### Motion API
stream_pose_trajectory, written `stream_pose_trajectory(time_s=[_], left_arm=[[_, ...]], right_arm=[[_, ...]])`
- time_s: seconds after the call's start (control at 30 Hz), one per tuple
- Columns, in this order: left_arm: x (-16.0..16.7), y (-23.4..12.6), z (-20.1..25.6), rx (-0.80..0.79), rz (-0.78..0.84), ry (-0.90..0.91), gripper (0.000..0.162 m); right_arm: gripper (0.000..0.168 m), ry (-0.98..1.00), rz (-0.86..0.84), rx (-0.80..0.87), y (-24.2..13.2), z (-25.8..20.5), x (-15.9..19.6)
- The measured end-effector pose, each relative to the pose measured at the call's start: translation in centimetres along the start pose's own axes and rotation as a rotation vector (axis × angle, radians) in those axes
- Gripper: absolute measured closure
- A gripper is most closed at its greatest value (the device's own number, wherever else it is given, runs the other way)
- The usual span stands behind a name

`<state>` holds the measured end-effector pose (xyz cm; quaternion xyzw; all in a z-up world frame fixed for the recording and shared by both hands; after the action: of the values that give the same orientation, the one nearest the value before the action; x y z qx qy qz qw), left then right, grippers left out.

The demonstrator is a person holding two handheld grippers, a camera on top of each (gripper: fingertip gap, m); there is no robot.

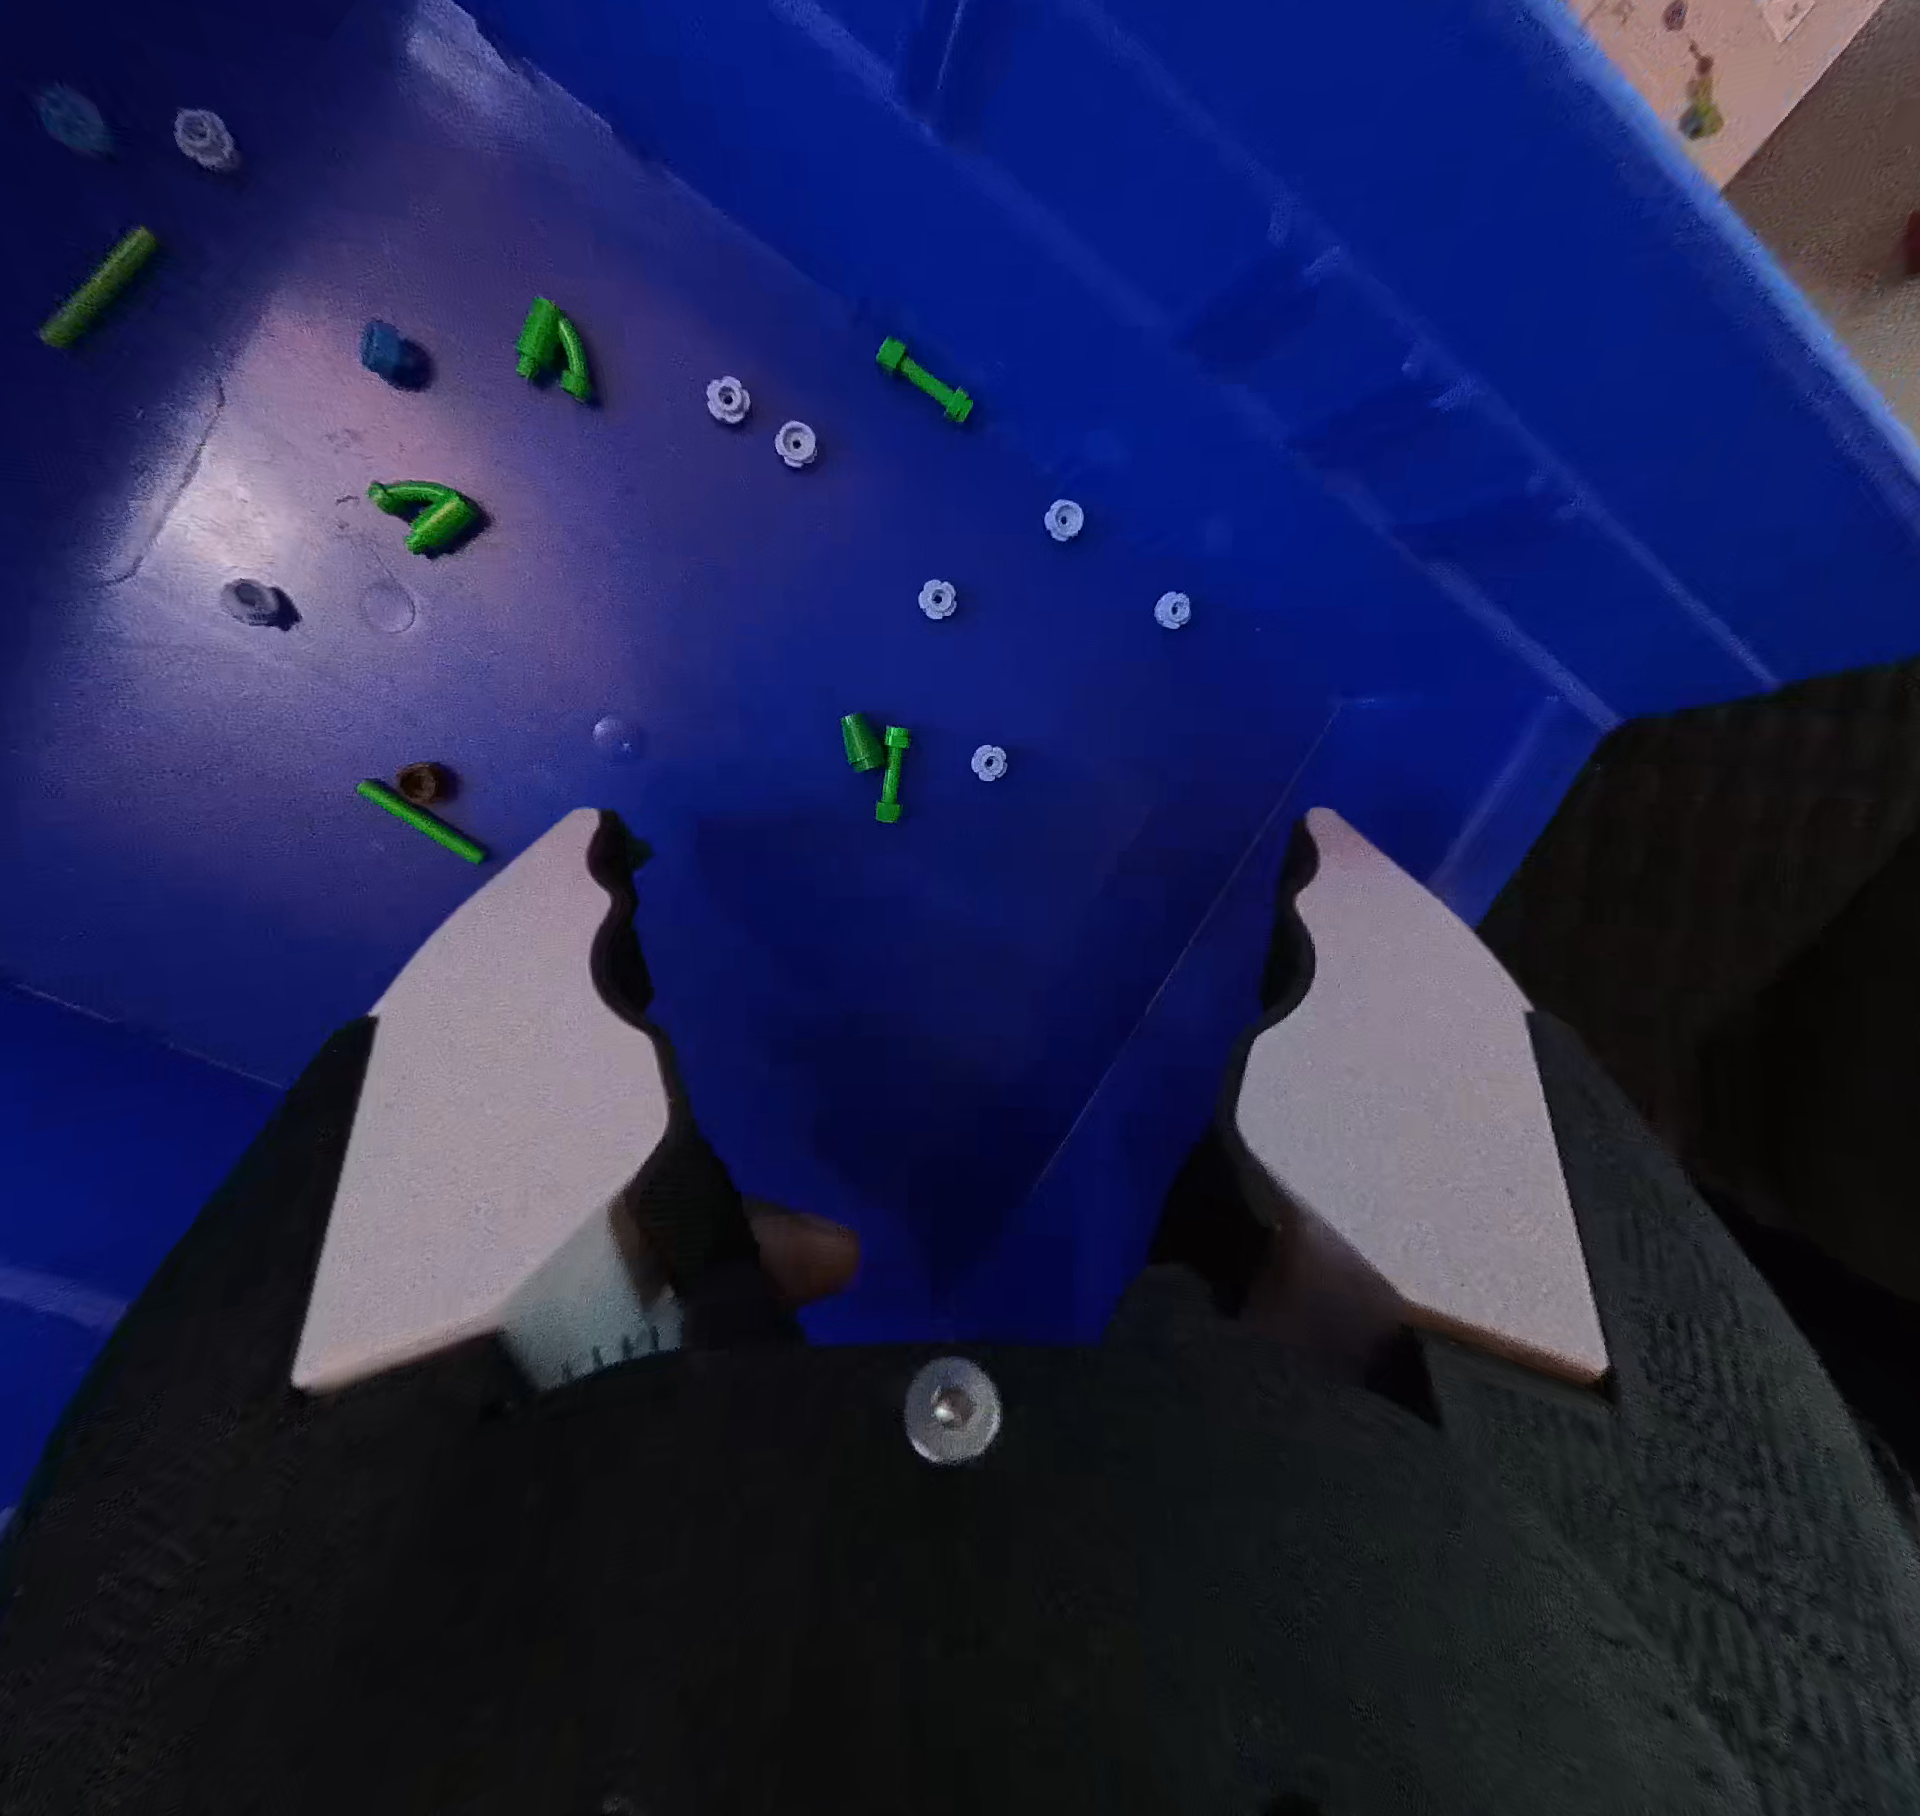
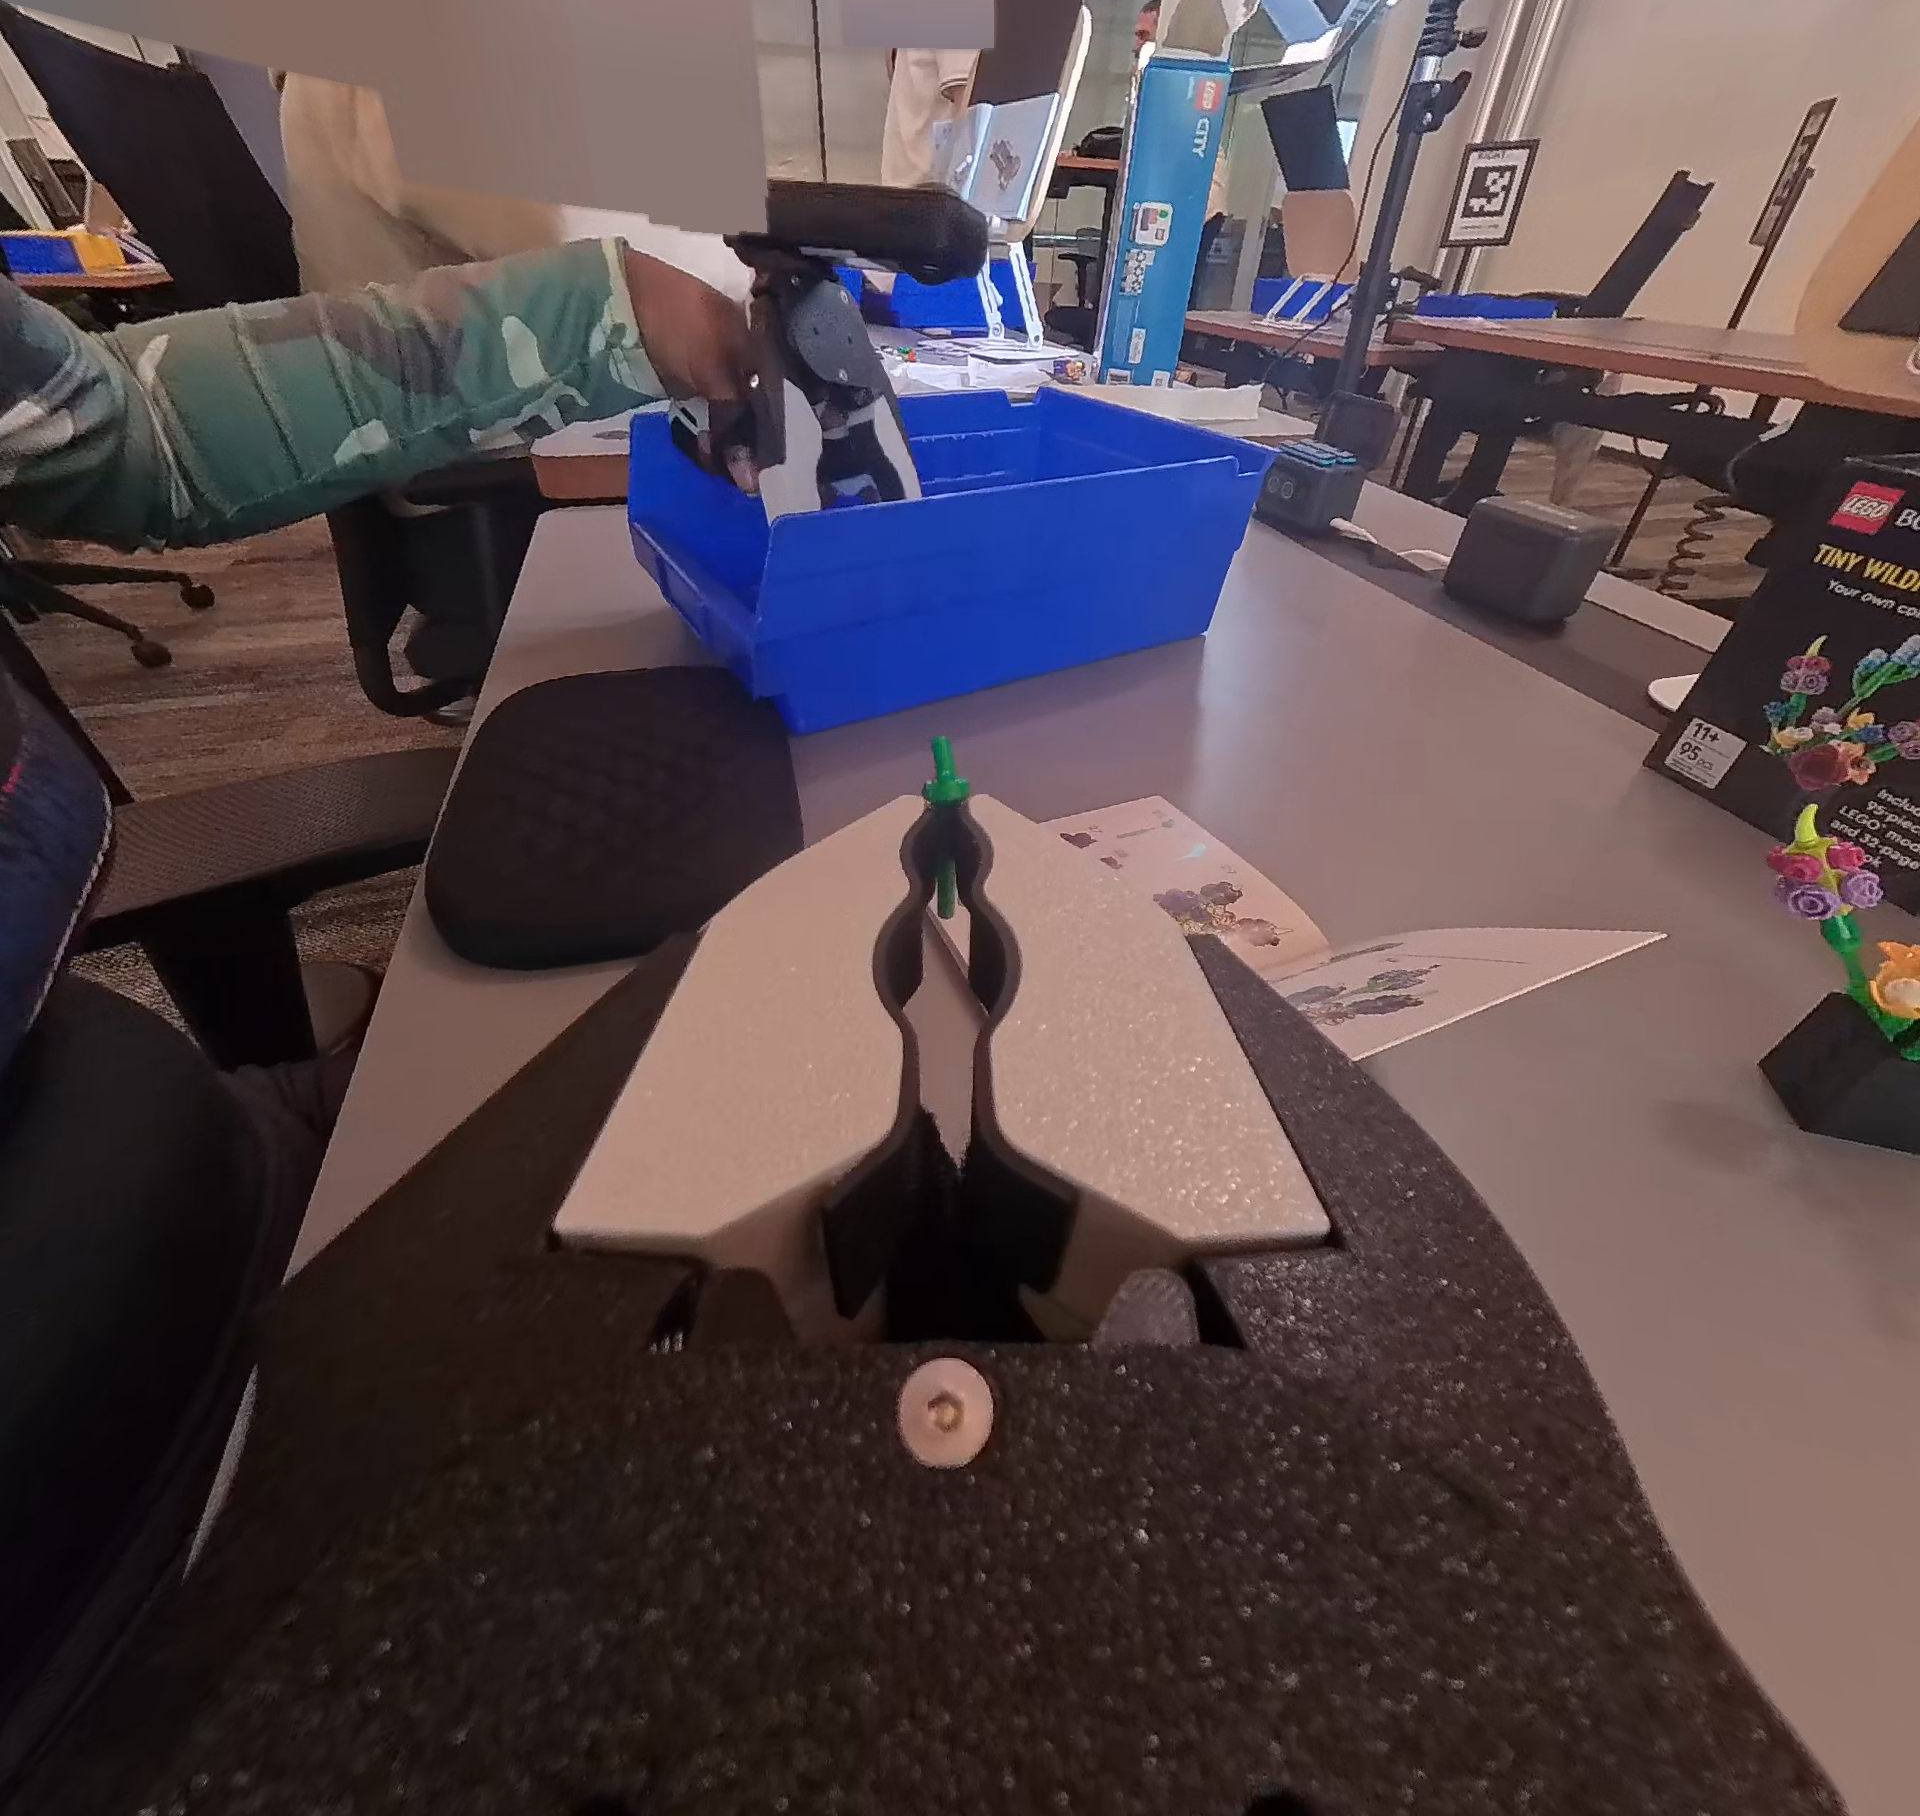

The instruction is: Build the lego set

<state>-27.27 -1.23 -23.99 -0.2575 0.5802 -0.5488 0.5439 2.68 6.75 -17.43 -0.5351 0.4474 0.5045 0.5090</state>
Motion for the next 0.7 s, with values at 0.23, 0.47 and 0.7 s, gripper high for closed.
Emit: stream_pose_trajectory(time_s=[0.23, 0.47, 0.7], left_arm=[[2.8, 1.3, -1.0, -0.079, -0.172, -0.043, 0.033], [-1.9, 0.5, 2.0, 0.1, 0.132, 0.052, 0.033], [-6.6, -5.9, 6.5, 0.52, 0.603, -0.006, 0.041]], right_arm=[[0.166, 0.005, -0.005, -0.002, 0.1, 0.0, 0.1], [0.166, 0.002, -0.006, 0.002, 0.0, 0.1, 0.1], [0.166, -0.003, -0.013, -0.002, 0.1, 0.0, 0.2]])
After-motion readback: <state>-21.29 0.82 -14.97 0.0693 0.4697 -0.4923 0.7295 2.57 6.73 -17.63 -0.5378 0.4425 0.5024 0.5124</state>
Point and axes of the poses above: each gripper's, where its closed fingertips meet, y out along the fingers, x out of its underside, z = x × y across the jaws, the point moved 1 cm from there along -y, back along the fingers, and after that the axes turned 1 degree about -z, right-handed, at the moved point
